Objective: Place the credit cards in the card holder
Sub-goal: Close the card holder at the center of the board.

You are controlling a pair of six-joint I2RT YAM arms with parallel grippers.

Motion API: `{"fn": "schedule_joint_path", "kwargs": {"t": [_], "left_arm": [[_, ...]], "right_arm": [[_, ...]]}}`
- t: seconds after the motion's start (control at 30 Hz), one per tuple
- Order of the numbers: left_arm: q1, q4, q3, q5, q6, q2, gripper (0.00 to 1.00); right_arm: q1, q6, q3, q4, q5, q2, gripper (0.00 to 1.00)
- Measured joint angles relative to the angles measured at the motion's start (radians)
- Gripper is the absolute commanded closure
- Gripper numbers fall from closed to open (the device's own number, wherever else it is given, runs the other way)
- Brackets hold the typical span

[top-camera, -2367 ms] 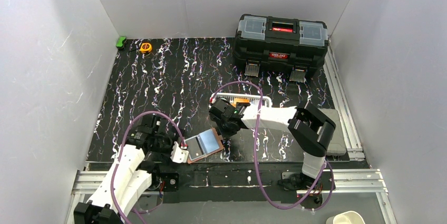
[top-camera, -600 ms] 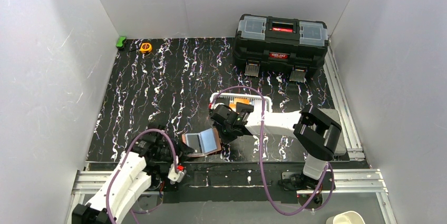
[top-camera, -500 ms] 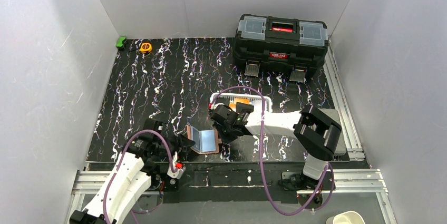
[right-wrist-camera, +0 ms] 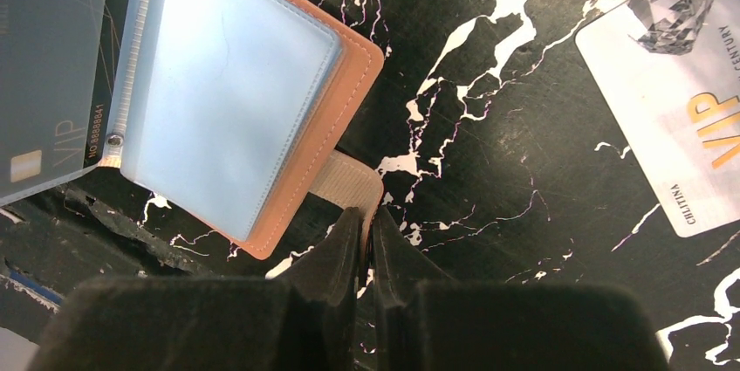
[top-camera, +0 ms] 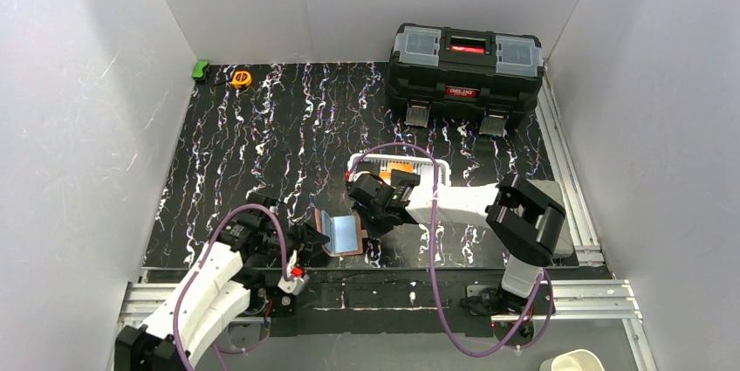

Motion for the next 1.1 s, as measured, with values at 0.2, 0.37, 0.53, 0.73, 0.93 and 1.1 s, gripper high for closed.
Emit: {"fn": "schedule_joint_path", "kwargs": {"t": [0.2,0.37,0.53,0.73,0.93,1.1], "left_arm": [[-0.053,0.111,-0.010,0.017,0.002,0.137,0.65],[-0.076,0.220,-0.010,0.047,0.002,0.215,0.63],[-0.102,0.308,-0.010,0.072,0.002,0.277,0.59],[-0.120,0.404,-0.021,0.099,0.006,0.342,0.53],[-0.143,0.490,-0.023,0.121,0.006,0.414,0.38],[-0.153,0.563,-0.029,0.132,0.006,0.411,0.33]], "right_arm": [[0.000,0.000,0.004,-0.007,-0.008,0.002,0.99],[0.000,0.001,0.013,-0.017,-0.013,0.008,0.99],[0.000,0.005,0.014,-0.019,-0.017,0.008,0.99],[0.000,0.023,0.014,-0.019,-0.024,0.008,0.99],[0.000,0.031,0.014,-0.019,-0.046,0.009,0.99],[0.000,0.037,0.014,-0.019,-0.048,0.010,0.99]]}}
